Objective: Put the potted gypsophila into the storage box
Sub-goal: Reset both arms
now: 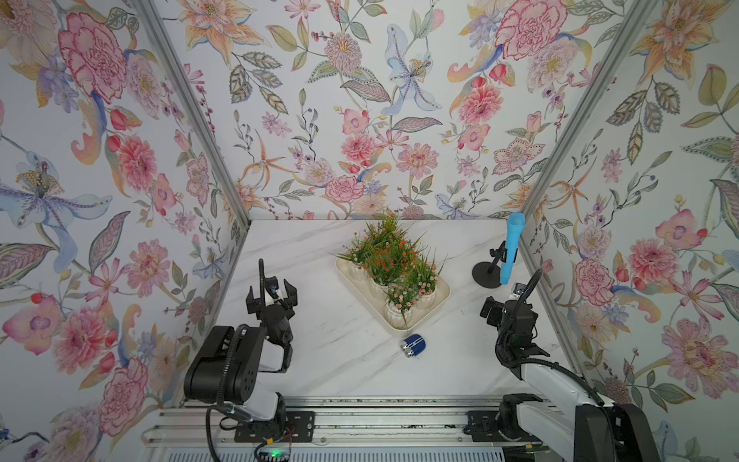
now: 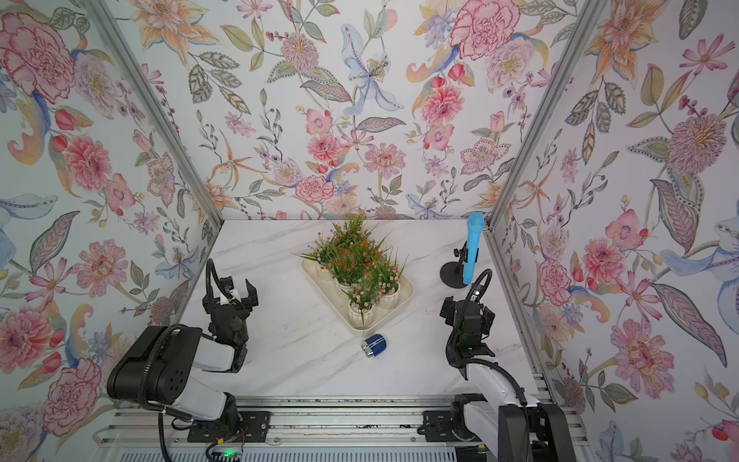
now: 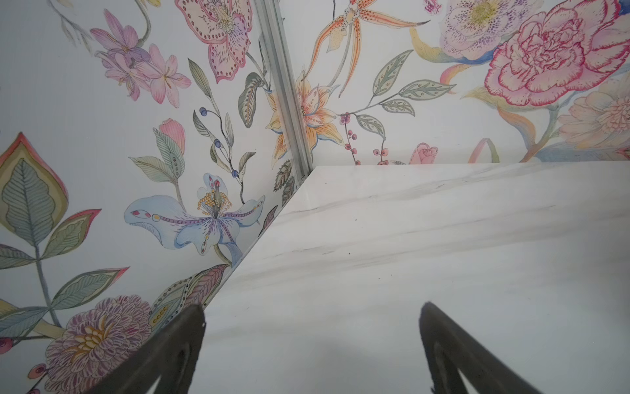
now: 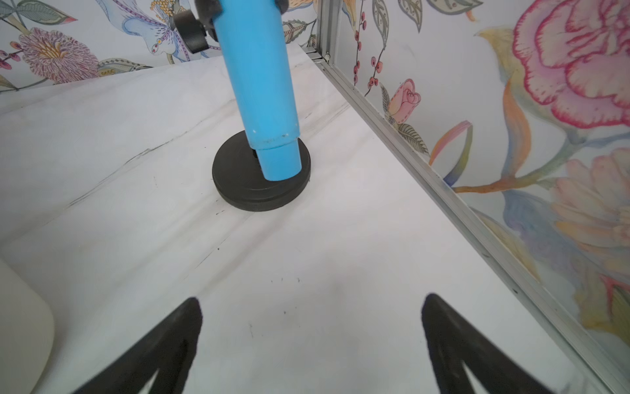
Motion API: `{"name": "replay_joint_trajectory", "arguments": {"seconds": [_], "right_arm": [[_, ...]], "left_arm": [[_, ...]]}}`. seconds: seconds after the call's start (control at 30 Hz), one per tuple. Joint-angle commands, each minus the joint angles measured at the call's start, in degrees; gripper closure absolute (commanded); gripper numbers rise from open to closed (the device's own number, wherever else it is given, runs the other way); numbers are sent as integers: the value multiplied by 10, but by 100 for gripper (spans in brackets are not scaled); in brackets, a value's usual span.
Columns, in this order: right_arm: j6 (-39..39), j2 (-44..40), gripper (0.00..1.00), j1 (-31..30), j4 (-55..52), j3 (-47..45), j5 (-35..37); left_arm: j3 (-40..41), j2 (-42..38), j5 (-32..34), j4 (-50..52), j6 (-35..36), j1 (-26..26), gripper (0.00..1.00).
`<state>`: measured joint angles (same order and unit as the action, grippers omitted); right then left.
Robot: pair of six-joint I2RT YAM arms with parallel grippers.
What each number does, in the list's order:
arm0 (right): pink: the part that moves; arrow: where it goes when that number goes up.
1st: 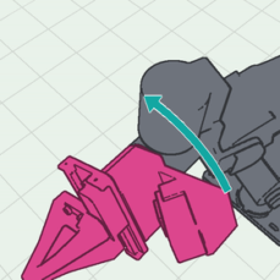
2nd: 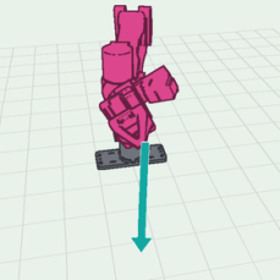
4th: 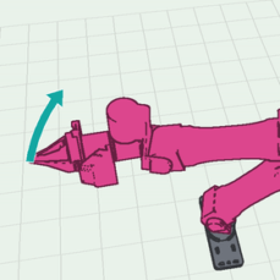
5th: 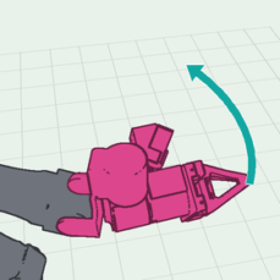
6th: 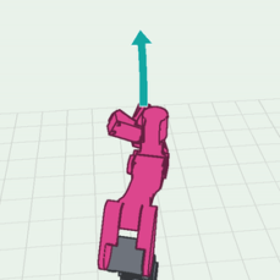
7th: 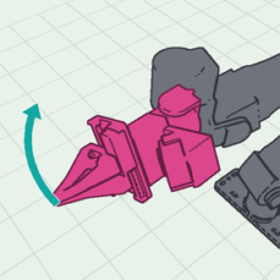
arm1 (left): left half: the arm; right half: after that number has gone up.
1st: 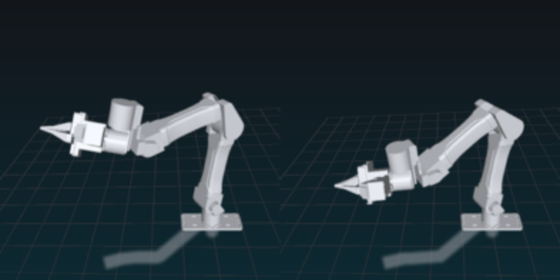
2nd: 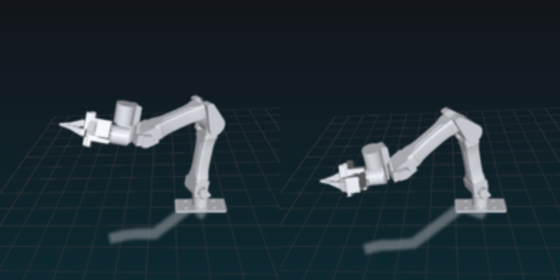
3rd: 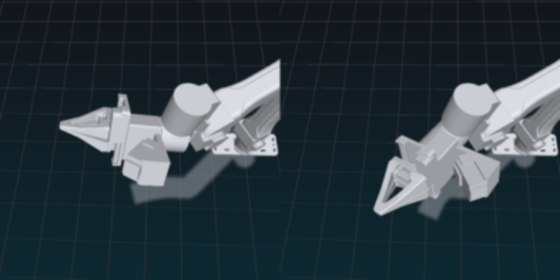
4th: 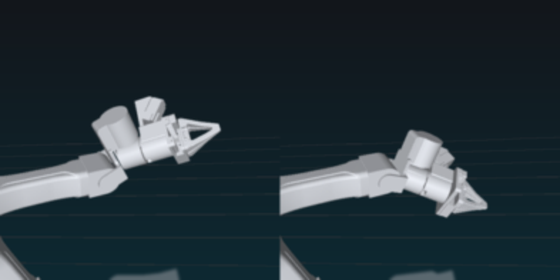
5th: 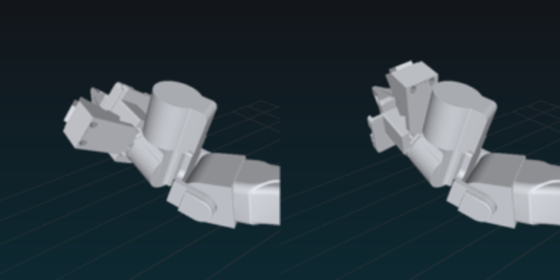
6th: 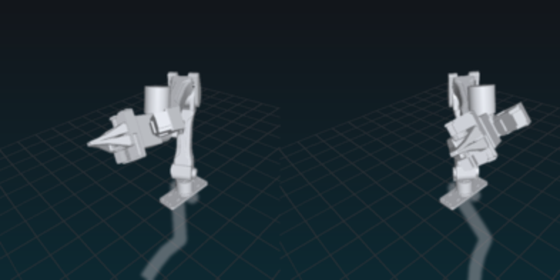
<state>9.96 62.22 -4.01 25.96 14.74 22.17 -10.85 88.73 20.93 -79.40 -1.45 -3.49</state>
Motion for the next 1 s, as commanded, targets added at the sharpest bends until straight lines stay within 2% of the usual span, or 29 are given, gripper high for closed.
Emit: {"name": "replay_joint_trajectory", "arguments": {"seconds": [0.0, 0.17, 0.33, 0.47, 0.53, 0.63, 0.7, 0.77, 0.97], "right_arm": [[-21, 51, 0, 4, 146, -9, -18], [-45, 127, 0, 6, 228, 11, -63], [-103, 183, 0, 9, 246, 48, -111], [-108, 245, 0, 9, 324, 40, -110], [-107, 240, 0, 9, 328, 32, -111], [-113, 275, 0, 10, 415, 10, -112], [-104, 256, 0, 15, 361, 19, -126], [-106, 269, 0, 19, 394, 14, -132], [-104, 263, 0, 19, 374, 19, -132]], "left_arm": [[4, 5, -10, -47, -3, 4, 0], [5, 5, -9, -47, -3, 3, 0], [4, 5, -9, -47, -3, 4, 0], [4, 5, -10, -47, -3, 3, 0], [4, 5, -10, -47, -3, 3, 0], [4, 5, -10, -47, -3, 3, 0], [4, 5, -10, -47, -3, 4, 0], [4, 5, -9, -47, -3, 4, 0], [3, 5, -10, -45, -3, 4, 0]]}}
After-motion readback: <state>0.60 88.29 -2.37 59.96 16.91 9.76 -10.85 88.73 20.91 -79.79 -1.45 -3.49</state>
